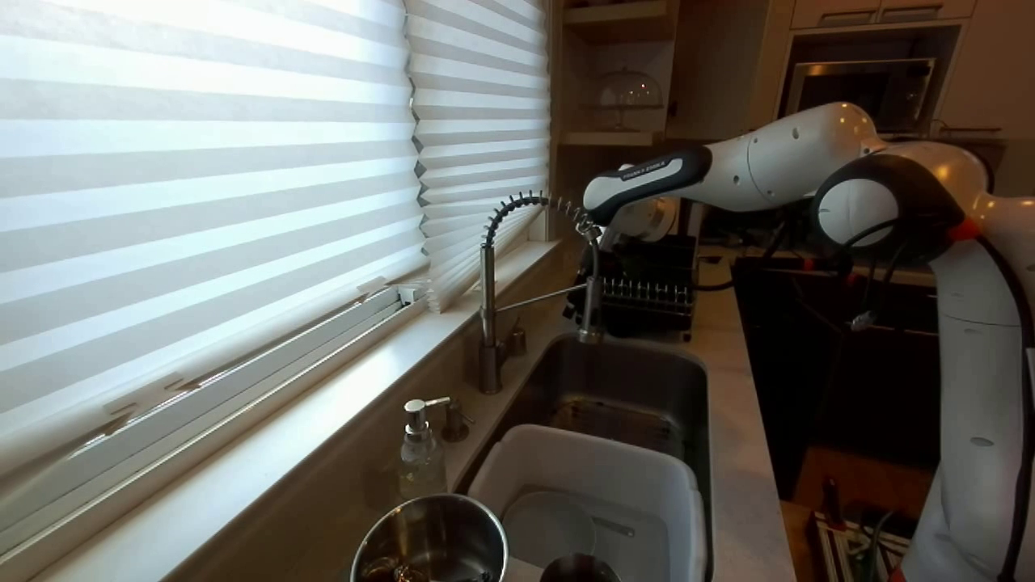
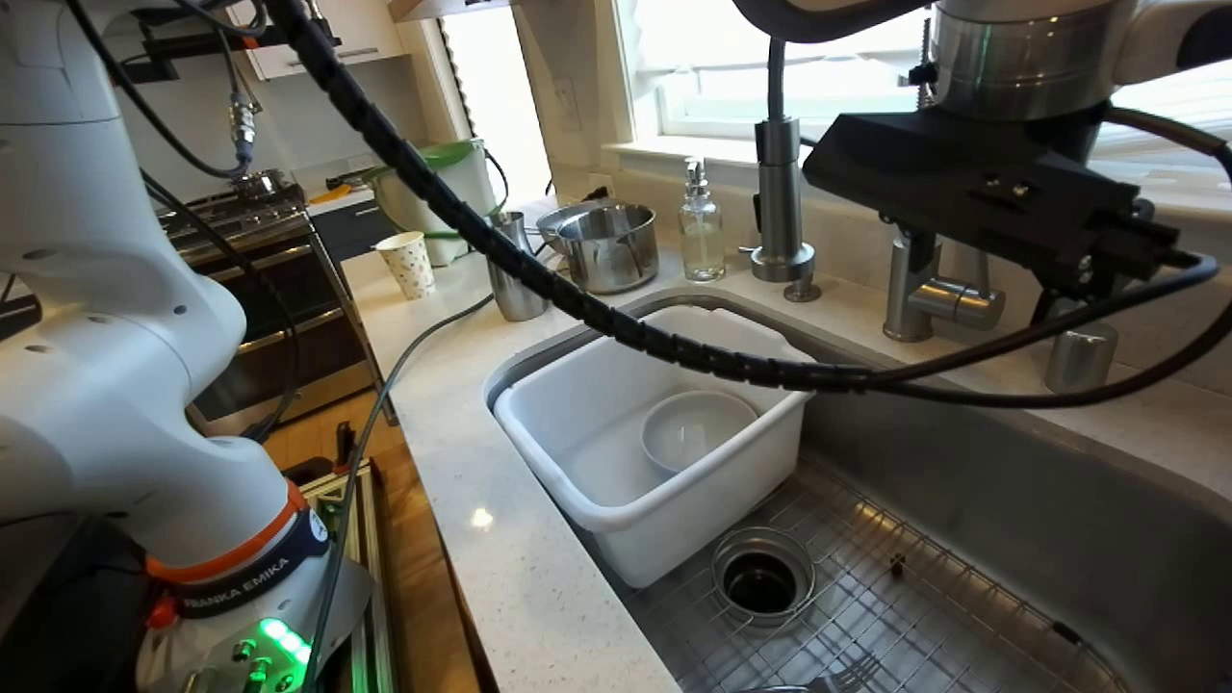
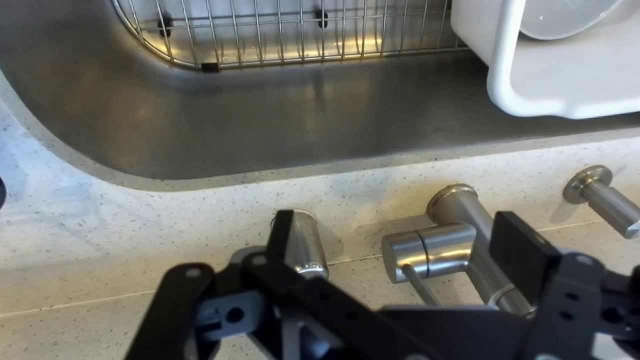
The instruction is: Open the tap
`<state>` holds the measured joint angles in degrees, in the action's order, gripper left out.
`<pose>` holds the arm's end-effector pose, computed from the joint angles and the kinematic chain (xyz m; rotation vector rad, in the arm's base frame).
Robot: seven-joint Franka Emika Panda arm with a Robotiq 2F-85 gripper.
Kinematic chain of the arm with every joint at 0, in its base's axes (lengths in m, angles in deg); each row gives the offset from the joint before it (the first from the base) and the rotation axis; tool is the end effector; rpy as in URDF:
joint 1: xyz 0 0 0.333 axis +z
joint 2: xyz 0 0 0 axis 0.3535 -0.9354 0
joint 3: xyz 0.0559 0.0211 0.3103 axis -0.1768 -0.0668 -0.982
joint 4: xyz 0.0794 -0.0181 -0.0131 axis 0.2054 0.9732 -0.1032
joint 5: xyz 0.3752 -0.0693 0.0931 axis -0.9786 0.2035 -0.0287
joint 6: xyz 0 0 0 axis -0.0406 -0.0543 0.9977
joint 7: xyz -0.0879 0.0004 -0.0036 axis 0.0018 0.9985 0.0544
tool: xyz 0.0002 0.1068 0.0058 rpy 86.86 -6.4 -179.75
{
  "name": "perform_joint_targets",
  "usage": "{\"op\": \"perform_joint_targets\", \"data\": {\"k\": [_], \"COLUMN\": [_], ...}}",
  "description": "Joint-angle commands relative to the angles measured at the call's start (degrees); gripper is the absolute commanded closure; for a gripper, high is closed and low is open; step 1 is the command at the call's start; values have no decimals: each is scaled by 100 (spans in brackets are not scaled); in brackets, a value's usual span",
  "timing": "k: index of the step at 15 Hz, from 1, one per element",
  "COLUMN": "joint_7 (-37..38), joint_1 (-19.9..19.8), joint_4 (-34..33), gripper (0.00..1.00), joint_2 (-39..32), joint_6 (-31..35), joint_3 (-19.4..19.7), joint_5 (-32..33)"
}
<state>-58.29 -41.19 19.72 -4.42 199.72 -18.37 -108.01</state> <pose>0.5497 -0.3456 0.4468 -2.9242 -0.0584 -0.5041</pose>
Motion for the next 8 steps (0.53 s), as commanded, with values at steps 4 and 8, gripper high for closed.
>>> {"op": "perform_joint_targets", "data": {"k": [4,8], "joint_7": [-721,-1015], "joint_1": [-340,-505], "joint_4": [-546,-976], "gripper": [0,0], "joint_2": [-378,-685], "joint_6": [-97,-202], "joint_3": [-475,-594], "joint_5": [-583,-842]}}
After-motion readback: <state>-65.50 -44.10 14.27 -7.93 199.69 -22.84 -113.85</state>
